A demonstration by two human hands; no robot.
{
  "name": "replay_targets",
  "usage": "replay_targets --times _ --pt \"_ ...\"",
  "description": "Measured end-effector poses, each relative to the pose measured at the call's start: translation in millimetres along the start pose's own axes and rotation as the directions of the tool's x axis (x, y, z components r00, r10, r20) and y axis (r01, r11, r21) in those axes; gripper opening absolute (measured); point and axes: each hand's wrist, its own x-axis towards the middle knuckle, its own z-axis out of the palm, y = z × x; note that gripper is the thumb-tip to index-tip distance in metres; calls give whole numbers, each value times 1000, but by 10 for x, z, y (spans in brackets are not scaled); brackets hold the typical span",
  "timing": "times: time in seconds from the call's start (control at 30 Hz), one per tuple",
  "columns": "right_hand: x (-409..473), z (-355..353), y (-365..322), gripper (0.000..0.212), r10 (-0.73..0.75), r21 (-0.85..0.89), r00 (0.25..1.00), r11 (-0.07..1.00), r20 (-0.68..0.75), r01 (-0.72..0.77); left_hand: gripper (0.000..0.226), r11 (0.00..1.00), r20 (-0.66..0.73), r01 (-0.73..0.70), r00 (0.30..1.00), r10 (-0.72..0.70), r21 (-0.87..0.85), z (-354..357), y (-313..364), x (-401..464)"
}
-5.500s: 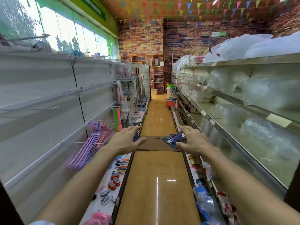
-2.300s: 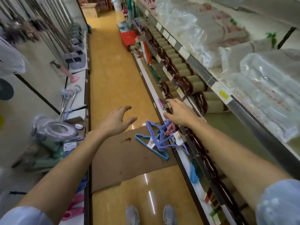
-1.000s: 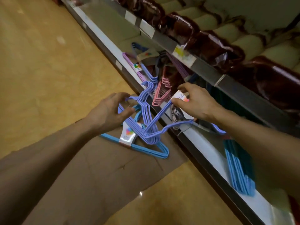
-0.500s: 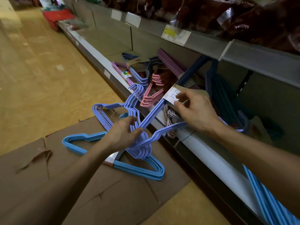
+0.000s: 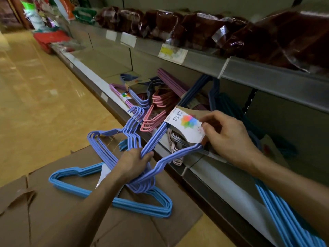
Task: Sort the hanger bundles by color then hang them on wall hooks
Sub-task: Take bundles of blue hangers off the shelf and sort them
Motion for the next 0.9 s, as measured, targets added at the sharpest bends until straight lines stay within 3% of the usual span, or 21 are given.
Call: replay_targets --times 0.17,0.23,0.3,0.37,0.43,0.53,0.6,0.77,0.9 --pt "-322 -40 54 13 -88 -78 991 992 99 96 49 999 -71 -46 996 44 -19 -46 24 -87" --pt "-439 36 81 10 20 -46 986 999 166 -12 50 998 -80 -60 995 58 -29 -103 44 -127" --pt "-526 158 93 15 258 67 935 957 245 -282 51 997 -82 -72 994 69 -33 -152 64 -160" --pt "-559 266 84 36 498 262 787 756 363 -599 53 996 -90 -79 993 76 -36 -196 83 -212" --pt "-536 322 40 50 561 462 701 528 440 -713 52 996 -100 -77 992 72 -42 -227 96 -285" --pt "-451 367 -23 56 563 724 708 258 426 -640 50 994 -112 -92 990 86 -52 -250 85 -432" --pt "-418 412 -69 53 572 810 717 147 398 -567 51 992 -124 -105 988 97 -62 -254 45 -526" --pt "-453 580 -178 41 570 862 728 66 381 -503 45 977 -148 -120 985 94 -176 -303 -57 -749" --pt "-375 610 -299 50 486 908 807 60 336 -415 49 952 -129 -67 991 29 -298 -284 -180 -929"
